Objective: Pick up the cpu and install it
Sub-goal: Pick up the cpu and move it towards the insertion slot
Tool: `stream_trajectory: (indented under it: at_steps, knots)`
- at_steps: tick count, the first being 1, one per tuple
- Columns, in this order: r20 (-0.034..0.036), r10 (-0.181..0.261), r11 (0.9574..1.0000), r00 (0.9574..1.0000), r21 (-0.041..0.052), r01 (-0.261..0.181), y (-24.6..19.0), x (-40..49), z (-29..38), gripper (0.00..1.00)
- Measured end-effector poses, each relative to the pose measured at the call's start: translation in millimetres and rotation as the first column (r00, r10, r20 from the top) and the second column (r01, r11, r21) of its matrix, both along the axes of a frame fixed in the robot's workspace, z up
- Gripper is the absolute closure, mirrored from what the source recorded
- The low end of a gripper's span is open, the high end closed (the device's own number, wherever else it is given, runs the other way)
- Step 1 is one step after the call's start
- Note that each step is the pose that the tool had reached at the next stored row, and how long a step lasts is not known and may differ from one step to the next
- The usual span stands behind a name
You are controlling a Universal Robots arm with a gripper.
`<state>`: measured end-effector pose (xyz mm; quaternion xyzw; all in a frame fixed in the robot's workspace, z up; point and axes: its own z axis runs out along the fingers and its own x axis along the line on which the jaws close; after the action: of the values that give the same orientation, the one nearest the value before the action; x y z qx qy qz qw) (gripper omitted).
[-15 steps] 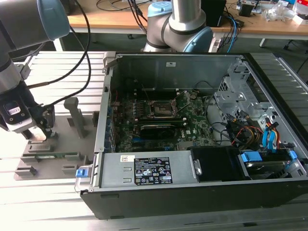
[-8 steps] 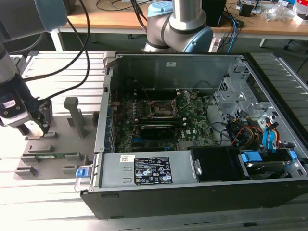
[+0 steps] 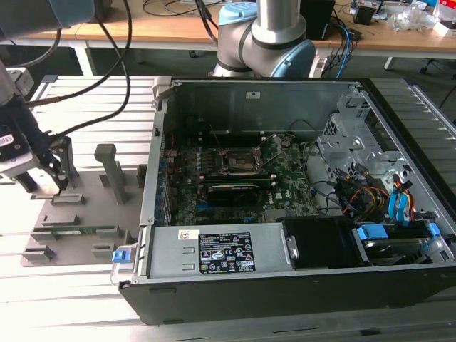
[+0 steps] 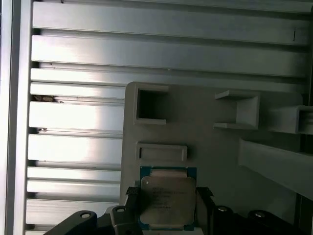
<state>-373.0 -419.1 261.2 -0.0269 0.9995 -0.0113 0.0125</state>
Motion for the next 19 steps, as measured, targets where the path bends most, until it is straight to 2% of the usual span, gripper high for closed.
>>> stream_trajectory:
  at_steps: [3,4,12,13,15,16,18,19]
  knots:
    - [-0.0001,0.000,1.0000,1.0000,0.0000,0.000,0.0,0.0,6.1,0.45]
    - [0.0000,0.000,1.0000,1.0000,0.0000,0.000,0.1,0.0,11.6,0.45]
    - [-0.0001,0.000,1.0000,1.0000,-0.0001,0.000,0.6,0.0,35.5,0.45]
    - [0.0000,0.000,1.0000,1.0000,0.0000,0.000,0.7,0.0,42.1,0.45]
    - [0.0000,0.000,1.0000,1.0000,0.0000,0.000,0.8,0.0,48.0,0.45]
    - [0.0000,0.000,1.0000,1.0000,0.0000,0.000,1.0,0.0,56.0,0.45]
    - [0.0000,0.000,1.0000,1.0000,0.0000,0.000,1.0,0.0,62.1,0.45]
    - [0.0000,0.000,1.0000,1.0000,0.0000,0.000,1.2,0.0,68.1,0.45]
